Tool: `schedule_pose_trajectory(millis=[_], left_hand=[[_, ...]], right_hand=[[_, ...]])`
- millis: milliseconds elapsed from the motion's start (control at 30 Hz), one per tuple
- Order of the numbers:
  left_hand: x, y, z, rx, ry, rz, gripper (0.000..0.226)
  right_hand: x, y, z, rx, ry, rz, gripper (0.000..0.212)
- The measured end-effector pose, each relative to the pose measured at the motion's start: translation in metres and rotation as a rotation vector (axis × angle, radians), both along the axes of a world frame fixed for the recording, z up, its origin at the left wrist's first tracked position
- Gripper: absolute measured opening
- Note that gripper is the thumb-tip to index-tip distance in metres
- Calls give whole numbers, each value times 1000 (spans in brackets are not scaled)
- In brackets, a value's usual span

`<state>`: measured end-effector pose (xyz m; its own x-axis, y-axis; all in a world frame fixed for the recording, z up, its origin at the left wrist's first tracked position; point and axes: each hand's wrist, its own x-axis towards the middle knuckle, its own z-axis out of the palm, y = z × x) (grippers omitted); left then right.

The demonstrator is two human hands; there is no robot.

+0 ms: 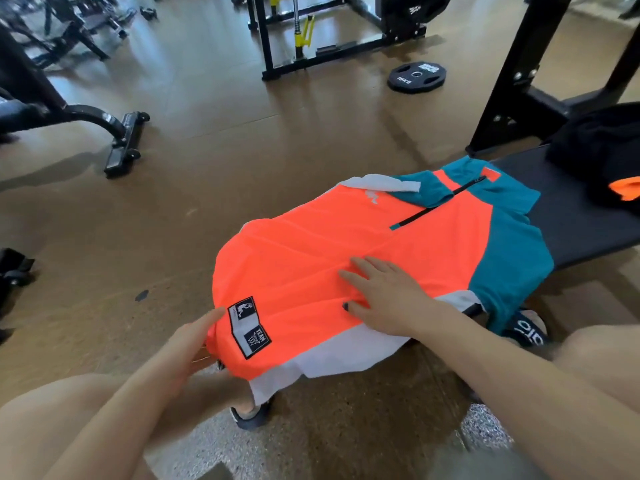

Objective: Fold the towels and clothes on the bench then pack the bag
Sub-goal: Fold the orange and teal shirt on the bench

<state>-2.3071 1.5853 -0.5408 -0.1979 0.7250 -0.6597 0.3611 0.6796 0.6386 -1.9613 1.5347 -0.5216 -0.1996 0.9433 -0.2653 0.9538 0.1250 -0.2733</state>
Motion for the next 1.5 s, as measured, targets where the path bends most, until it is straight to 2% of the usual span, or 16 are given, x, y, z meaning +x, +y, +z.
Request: schedule_pose_trajectory(millis=[133,233,400,500,667,767,867,1033,1167,1333,1500], left_hand=[[7,14,-1,52,74,-32,43],[2,23,0,78,53,-34,41],[-7,37,2,274,91,185,43],[-19,38,-2,235,110,302,38],[-23,36,-2,171,200,237,69],[-16,26,4,185,468,120,70],[3,13,15,341,668,-57,66],[68,-17,14,657,773,-700,75],[123,-48,1,636,750,-1107,82],[125,-51,-14,605,808,-1270,83],[126,-24,7,685,805,-1231,94]], right_hand=[[5,-3,-3,20,8,4,65],[11,-4,-2,55,48,-25,63],[34,-3,-3,16,-37,-154,63],[48,-8,-3,-52,-103,-304,64],[54,-21,-7,-61,-167,-310,67],[52,-25,-11,-53,-177,-311,68],[48,-25,-13,-54,-181,-324,70],[31,-31,-20,-18,-172,-291,70],[22,-39,-24,-28,-157,-319,72],[12,-61,-19,-52,-137,-300,73],[31,-56,5,-53,-98,-308,70]])
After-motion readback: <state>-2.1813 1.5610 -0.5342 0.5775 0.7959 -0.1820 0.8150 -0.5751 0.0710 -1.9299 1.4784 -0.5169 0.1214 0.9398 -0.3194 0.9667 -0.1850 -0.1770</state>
